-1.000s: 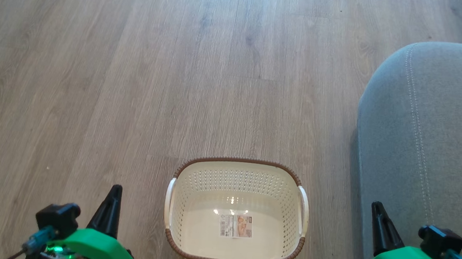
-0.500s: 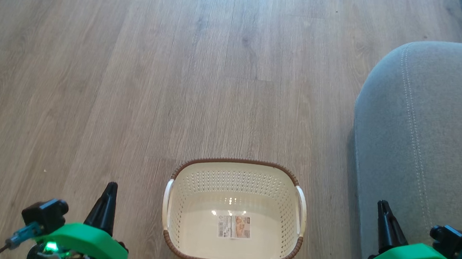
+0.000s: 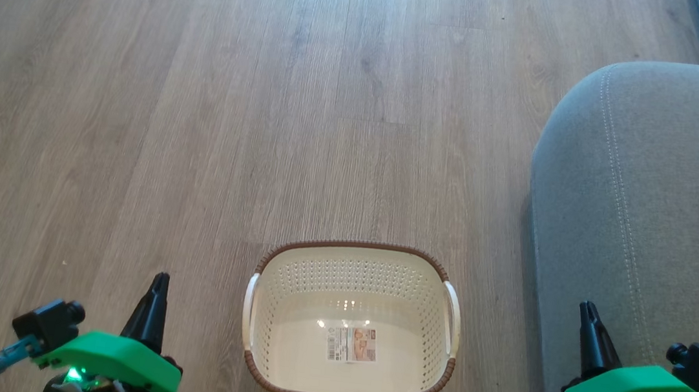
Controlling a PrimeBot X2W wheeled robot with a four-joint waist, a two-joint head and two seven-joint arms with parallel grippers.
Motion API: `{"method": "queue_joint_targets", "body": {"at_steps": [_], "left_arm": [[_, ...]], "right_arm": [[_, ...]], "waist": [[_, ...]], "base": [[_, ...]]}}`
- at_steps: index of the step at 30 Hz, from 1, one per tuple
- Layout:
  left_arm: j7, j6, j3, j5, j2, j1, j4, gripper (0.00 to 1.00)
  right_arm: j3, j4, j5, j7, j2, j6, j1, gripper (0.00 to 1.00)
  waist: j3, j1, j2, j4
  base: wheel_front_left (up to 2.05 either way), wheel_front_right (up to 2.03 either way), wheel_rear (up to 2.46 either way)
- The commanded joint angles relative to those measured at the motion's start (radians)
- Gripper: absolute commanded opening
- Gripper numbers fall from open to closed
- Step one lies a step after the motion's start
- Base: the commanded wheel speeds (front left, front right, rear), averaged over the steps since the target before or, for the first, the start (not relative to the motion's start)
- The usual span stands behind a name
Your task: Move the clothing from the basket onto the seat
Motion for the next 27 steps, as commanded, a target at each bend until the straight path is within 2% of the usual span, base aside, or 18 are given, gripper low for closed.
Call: {"method": "queue_joint_targets", "body": {"at_steps": [1, 27], "left_arm": [[0.008, -0.008, 0.023, -0.031, 0.004, -0.056, -0.031, 0.0], [0.08, -0.035, 0.072, -0.302, 0.004, -0.077, -0.03, 0.0]], "right_arm": [[0.0, -0.04, 0.033, 0.006, -0.003, 0.0, -0.049, 0.0], [-0.031, -0.069, 0.301, 0.079, 0.004, 0.0, -0.061, 0.0]], "waist": [[-0.001, 0.0, 0.0, -0.001], [-0.008, 0.0, 0.0, -0.02]], "base": [[0.0, 0.0, 0.0], [0.0, 0.0, 0.0]]}}
